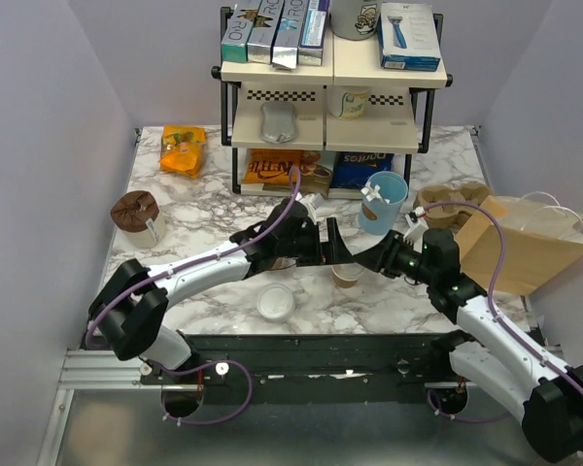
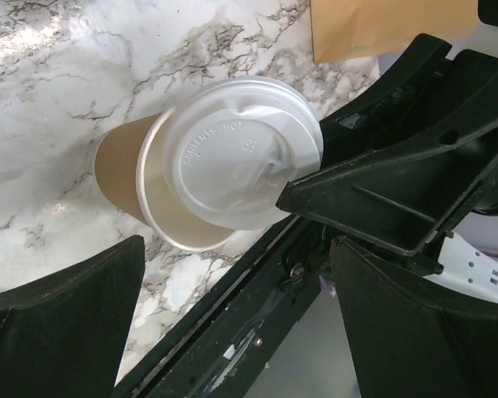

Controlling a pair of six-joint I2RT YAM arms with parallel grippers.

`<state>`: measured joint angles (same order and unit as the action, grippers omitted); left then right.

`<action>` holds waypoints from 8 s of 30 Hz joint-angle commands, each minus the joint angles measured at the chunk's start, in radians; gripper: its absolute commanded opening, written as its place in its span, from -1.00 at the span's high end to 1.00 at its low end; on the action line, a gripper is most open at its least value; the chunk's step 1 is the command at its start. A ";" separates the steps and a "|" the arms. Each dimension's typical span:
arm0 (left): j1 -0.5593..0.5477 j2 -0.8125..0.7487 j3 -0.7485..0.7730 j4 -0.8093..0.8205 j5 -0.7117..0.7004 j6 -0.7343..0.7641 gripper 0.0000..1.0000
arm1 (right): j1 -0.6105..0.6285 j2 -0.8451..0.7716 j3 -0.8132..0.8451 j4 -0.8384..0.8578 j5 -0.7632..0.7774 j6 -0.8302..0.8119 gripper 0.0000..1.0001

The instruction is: Pack the takeout coffee

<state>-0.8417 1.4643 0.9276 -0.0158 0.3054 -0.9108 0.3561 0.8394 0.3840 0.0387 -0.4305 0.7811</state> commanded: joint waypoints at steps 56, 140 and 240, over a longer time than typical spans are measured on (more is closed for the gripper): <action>-0.043 0.157 0.062 -0.046 -0.147 -0.051 -0.54 | -0.006 0.138 0.101 -0.204 0.039 -0.215 -0.26; 0.062 0.266 0.096 0.152 -0.045 -0.002 -0.29 | 0.026 0.371 0.312 -0.227 0.171 -0.189 -0.14; 0.089 0.077 -0.033 0.261 0.025 -0.050 -0.60 | 0.024 0.309 0.331 -0.174 0.127 -0.244 0.42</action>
<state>-0.7589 1.5703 0.9062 0.2375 0.3508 -0.9653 0.3786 1.1145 0.7395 -0.2039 -0.2714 0.5114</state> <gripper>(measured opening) 0.797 0.296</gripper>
